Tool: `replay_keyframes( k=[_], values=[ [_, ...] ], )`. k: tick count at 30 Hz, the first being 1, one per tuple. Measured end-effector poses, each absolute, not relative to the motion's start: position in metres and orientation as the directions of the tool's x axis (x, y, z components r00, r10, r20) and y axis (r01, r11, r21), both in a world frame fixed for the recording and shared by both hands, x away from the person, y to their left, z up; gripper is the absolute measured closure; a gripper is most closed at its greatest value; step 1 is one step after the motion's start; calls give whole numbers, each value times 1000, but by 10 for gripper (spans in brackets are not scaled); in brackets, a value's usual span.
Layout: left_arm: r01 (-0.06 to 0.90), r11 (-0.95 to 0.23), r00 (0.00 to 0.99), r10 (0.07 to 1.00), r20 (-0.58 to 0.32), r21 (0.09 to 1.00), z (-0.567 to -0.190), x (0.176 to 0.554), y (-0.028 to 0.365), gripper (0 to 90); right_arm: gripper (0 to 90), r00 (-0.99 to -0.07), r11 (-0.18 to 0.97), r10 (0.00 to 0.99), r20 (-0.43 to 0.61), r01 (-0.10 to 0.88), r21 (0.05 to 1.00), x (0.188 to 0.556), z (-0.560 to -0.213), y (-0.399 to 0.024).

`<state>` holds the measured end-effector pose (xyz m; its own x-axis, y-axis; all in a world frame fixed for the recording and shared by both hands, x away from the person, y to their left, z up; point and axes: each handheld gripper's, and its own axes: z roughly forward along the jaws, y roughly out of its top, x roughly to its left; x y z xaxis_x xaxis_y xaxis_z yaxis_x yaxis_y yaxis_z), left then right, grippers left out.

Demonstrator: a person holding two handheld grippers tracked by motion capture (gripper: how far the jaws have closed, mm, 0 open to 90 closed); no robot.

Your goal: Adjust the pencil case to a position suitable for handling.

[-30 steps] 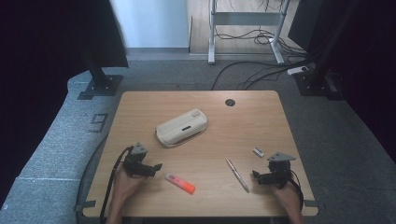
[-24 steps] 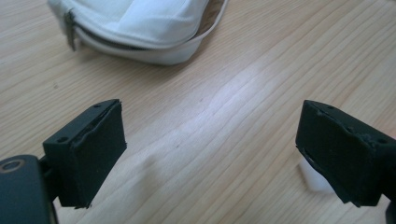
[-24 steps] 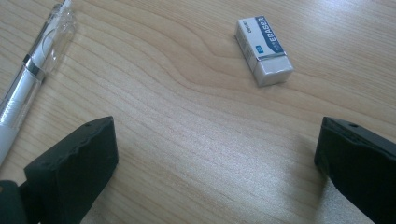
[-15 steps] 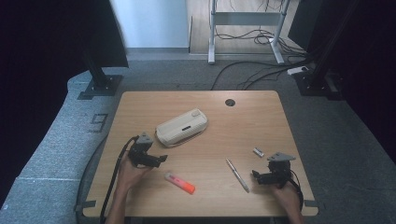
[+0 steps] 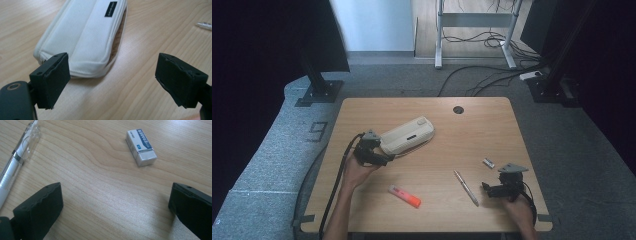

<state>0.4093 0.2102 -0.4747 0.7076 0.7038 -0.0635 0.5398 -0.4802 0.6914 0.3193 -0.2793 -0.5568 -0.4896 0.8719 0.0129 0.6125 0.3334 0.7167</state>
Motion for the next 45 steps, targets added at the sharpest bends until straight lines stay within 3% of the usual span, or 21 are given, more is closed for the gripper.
replay_keyframes(
  k=[17,30,39,43,45],
  values=[
    [535,-523,736,674,-62,664,-465,444,183,167,0,-490,333,872,13,613,717,319,-557,-279],
    [562,-534,736,671,-87,632,-486,466,175,257,0,-490,334,872,13,612,717,319,-557,-279],
    [568,-577,738,673,-51,587,-506,471,169,321,0,-490,334,872,13,612,717,319,-557,-279],
    [544,-608,741,671,9,578,-511,468,165,328,0,-490,333,872,13,612,717,319,-557,-279],
    [537,-619,734,678,46,573,-511,466,164,383,0,-490,333,872,13,612,717,319,-557,-279]
  ],
)
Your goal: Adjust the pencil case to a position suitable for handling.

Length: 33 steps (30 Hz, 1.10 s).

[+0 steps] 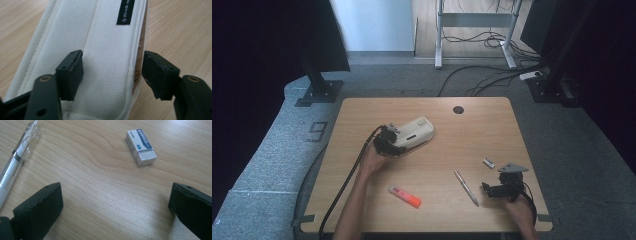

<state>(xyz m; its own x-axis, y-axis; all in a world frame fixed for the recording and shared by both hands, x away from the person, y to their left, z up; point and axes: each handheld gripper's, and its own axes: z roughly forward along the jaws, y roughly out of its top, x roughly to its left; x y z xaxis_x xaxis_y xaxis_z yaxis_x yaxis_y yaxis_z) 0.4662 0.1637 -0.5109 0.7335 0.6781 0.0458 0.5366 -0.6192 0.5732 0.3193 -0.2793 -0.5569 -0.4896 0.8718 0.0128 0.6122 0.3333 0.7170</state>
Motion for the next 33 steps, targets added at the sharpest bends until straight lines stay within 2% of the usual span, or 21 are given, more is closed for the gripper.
replay_keyframes(
  k=[5,7,12,15,23,33],
  values=[
    [523,-625,729,680,75,579,-514,463,164,464,0,-490,333,872,13,612,717,319,-557,-279],
    [520,-622,724,685,86,585,-515,462,164,523,0,-490,333,872,13,612,717,319,-557,-279],
    [526,-599,720,691,58,604,-510,461,167,653,0,-490,333,872,13,612,717,319,-557,-279],
    [537,-576,725,689,12,617,-506,462,171,704,0,-490,333,872,13,612,717,319,-557,-279],
    [561,-530,713,700,-45,636,-498,460,177,759,0,-490,333,872,13,612,717,319,-557,-279],
    [591,-482,696,710,-107,647,-486,452,183,770,0,-489,333,872,13,613,717,319,-557,-279]
  ],
)
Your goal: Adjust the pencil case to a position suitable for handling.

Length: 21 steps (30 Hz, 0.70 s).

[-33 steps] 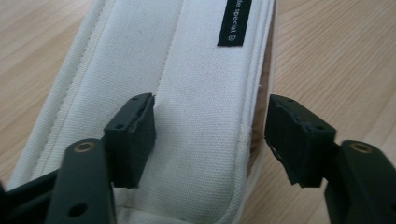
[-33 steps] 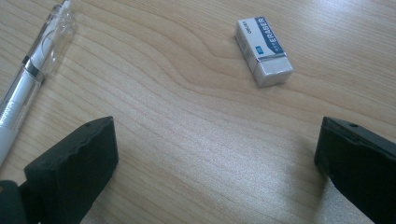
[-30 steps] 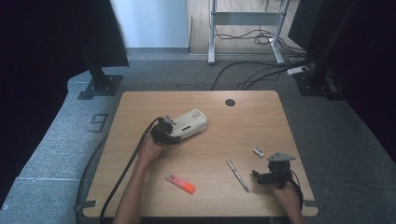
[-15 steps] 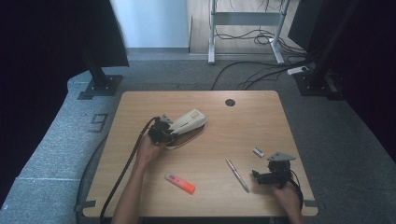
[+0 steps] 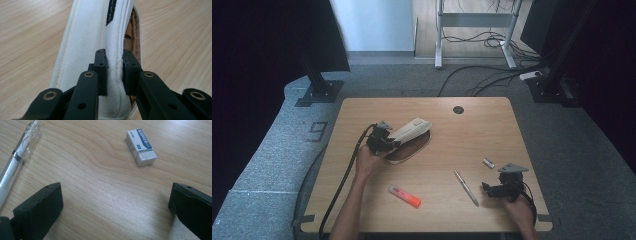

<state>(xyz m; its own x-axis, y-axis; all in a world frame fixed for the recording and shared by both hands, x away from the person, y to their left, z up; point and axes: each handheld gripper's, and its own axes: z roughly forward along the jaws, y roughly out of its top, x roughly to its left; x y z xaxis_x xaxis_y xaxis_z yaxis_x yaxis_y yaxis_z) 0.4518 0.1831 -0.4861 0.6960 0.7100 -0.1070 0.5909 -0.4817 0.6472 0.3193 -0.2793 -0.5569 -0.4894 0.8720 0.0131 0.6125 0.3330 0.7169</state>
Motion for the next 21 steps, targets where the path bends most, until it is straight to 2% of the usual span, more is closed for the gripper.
replay_keyframes(
  k=[21],
  values=[
    [601,-461,704,691,-161,653,-478,409,205,773,0,-489,333,872,13,613,717,319,-557,-279]
  ],
)
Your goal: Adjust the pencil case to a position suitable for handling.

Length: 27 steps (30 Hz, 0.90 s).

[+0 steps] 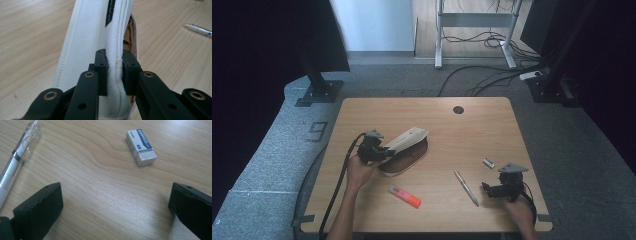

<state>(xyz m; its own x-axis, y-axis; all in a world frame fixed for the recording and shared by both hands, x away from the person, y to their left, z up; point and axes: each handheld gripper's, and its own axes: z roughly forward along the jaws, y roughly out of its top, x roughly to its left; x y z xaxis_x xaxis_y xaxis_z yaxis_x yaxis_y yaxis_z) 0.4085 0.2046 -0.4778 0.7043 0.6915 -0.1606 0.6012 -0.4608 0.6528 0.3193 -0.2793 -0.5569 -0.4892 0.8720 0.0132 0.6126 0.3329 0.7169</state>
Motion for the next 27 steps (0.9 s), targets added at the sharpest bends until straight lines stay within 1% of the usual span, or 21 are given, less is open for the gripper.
replay_keyframes(
  k=[5,13,27],
  values=[
    [609,-448,698,695,-174,654,-476,398,211,773,0,-489,333,872,13,613,717,319,-557,-279],
    [609,-450,695,699,-167,653,-476,385,217,772,0,-489,333,872,13,613,717,319,-557,-279],
    [606,-448,699,695,-171,658,-477,375,226,771,0,-486,331,874,13,614,717,319,-557,-279]
  ],
)
